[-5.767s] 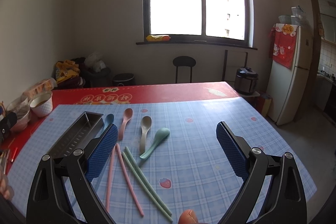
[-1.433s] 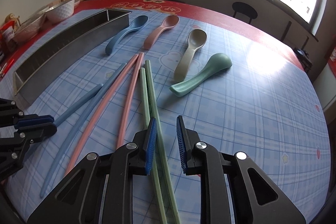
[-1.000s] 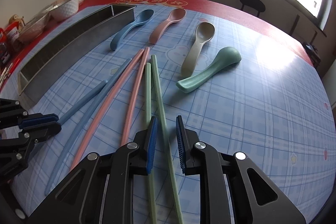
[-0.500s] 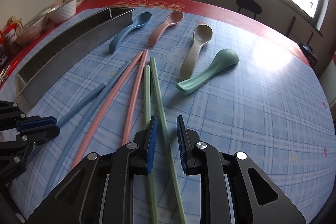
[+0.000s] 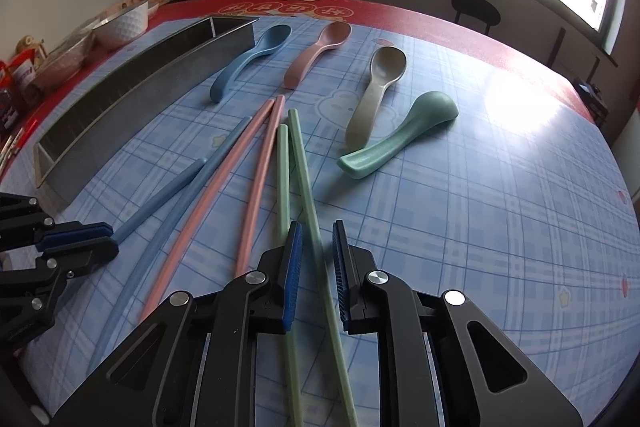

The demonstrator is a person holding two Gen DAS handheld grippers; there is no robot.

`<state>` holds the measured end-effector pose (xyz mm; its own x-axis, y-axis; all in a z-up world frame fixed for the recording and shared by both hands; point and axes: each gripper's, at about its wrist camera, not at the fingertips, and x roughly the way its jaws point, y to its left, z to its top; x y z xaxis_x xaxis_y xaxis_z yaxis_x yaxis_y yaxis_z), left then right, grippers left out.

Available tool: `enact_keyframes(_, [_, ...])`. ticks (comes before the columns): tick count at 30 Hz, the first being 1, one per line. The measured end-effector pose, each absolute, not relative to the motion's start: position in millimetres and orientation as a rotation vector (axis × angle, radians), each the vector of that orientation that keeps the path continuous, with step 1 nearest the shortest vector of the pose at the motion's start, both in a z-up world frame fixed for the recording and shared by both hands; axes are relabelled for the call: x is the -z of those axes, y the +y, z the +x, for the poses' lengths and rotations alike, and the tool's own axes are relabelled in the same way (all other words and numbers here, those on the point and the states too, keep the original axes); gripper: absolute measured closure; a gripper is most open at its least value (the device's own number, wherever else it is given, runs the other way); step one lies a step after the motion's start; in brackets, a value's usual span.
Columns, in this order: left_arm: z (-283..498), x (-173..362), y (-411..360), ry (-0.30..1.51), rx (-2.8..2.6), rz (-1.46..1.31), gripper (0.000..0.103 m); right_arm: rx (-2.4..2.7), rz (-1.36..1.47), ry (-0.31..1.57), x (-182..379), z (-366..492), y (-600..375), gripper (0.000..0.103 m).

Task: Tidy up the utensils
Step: 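Lift the blue chopsticks with the left tool while the right tool grasps green chopsticks, then carry the blue chopsticks into the steel tray and open the left tool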

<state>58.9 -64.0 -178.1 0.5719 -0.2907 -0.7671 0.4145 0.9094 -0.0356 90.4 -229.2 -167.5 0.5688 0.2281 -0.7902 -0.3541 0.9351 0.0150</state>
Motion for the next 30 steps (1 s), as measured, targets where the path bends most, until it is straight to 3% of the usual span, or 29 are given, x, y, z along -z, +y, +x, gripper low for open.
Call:
enact_keyframes(6, [58.9, 178.1, -64.3, 0.868, 0.414, 0.158, 0.095, -0.344, -0.185, 0.891, 167.1, 87.1, -223.5, 0.097])
enact_keyframes(30, [55.6, 178.9, -72.0, 0.861, 0.4, 0.188, 0.095, -0.336, -0.028, 0.786, 151.0, 78.8, -253.0, 0.097])
